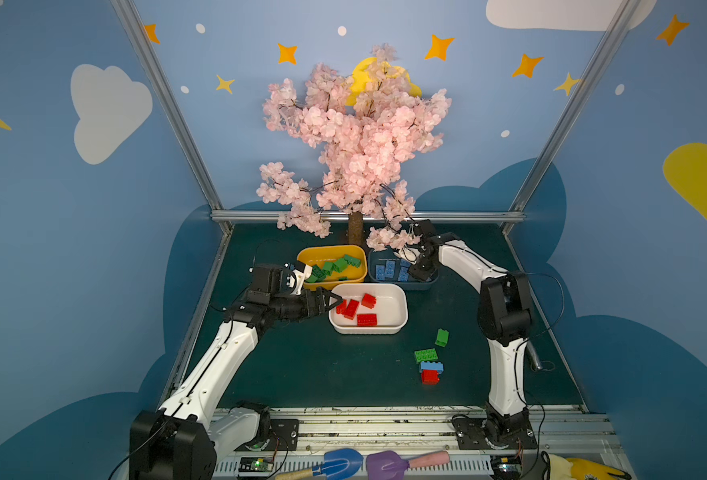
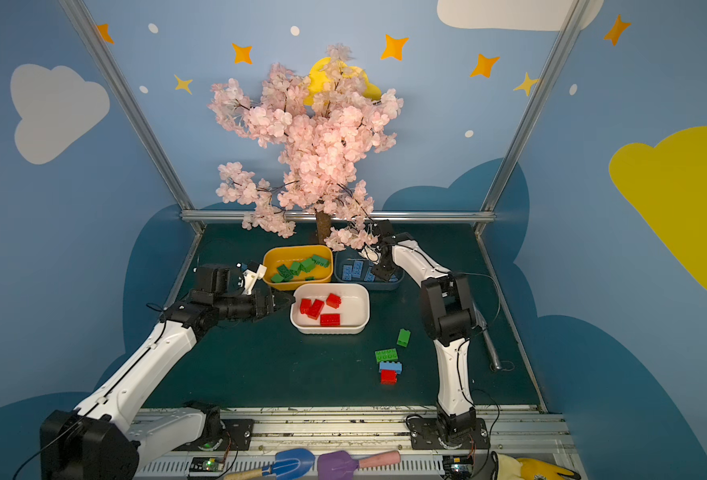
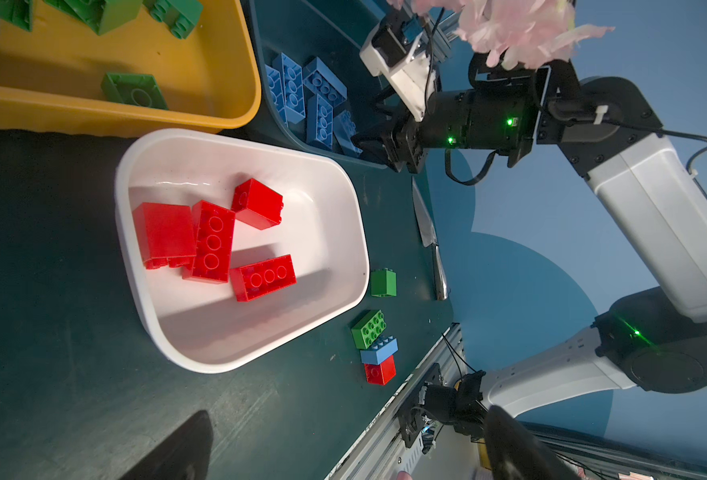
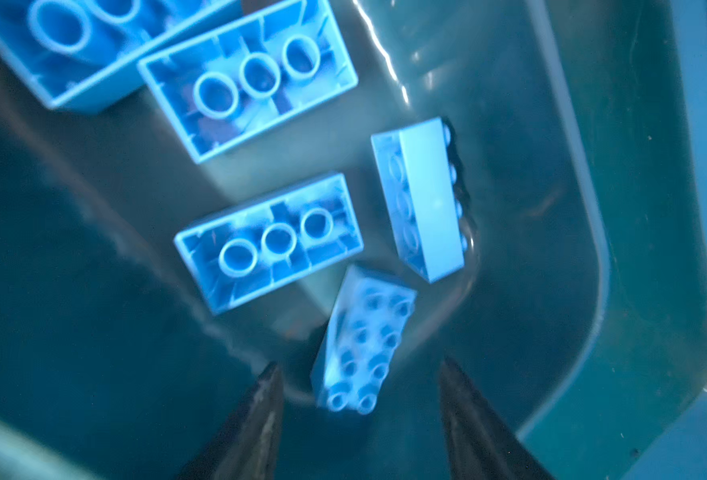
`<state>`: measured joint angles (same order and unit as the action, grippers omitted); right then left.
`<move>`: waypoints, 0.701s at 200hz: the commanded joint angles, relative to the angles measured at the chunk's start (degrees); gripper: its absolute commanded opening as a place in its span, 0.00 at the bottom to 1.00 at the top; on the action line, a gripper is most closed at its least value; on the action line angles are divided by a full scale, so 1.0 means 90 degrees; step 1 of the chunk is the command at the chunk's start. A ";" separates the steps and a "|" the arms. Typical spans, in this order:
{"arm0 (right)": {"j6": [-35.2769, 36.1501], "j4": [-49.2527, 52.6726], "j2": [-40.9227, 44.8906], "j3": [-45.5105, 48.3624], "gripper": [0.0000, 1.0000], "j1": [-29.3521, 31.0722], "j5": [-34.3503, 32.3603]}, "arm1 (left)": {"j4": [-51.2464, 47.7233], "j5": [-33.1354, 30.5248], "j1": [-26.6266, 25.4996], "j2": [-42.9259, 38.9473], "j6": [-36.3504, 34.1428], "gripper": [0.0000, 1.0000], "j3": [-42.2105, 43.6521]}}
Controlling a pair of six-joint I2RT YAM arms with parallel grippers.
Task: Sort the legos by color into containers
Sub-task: 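Carry the light blue brick with the right gripper and release it into the teal tub, then move the right gripper back over the remaining pile of bricks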
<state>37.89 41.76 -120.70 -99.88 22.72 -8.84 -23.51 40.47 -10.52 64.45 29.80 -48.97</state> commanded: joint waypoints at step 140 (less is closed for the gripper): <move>-0.9148 0.1002 0.5187 0.4859 0.68 0.1546 0.0972 | -0.0050 0.0181 0.0037 0.0144 -0.0352 0.99 0.0254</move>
<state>-17.04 48.47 -78.11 -60.40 34.70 3.44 -23.99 40.99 -10.39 65.19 27.75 -47.11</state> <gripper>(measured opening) 0.682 0.995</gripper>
